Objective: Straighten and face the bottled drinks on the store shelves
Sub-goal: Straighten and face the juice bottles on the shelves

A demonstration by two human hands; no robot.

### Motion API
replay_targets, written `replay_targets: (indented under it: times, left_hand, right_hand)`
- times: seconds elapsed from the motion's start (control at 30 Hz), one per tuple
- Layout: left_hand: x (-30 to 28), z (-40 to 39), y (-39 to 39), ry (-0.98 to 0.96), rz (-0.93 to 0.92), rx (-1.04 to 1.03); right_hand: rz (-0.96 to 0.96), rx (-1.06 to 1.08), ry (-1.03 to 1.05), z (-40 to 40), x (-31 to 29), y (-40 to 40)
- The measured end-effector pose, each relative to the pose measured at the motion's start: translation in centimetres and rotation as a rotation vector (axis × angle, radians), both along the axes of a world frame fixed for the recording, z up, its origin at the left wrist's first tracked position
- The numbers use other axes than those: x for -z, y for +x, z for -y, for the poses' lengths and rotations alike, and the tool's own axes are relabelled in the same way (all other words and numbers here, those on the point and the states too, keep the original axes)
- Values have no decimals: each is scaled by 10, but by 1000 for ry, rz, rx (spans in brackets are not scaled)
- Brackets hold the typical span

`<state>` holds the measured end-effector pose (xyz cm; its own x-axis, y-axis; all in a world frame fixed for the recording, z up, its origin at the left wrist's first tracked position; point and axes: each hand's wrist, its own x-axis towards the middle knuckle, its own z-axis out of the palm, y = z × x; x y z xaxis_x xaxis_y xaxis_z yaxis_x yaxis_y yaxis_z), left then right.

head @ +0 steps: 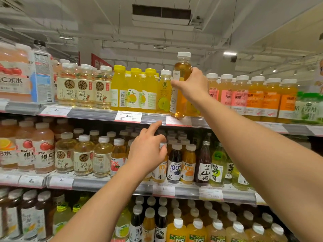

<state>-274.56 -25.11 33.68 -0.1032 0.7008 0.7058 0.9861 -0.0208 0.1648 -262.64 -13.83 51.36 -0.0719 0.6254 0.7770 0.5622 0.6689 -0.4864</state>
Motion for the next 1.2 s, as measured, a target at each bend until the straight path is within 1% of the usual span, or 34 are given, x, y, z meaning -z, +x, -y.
replay_targets:
  times: [0.2,0.37,0.53,0.67,0.8,1.07,1.2]
  left_hand:
    - [-7,7,13,-70,36,-26]
    - [1,36,28,-136,47,-42]
    - [23,86,38,-222,36,-85]
    - [37,134,40,-328,21,-130]
    - [51,182,38,-428,97,-177]
    - [87,262,20,-552,212,-237]
    - [107,298,4,-600,288,-246]
  right_hand:
    - [-29,-175,72,40,25,28]
    - [-36,-306,109,71,59,60]
    - [-75,-428,22,94,101,83]
    - [-78,-505,-62,115,143,92]
    - [-17,-599,-100,140,175,95]
    - [204,-785,-208,201,228,75]
    - [244,-808,-286,225,254,59]
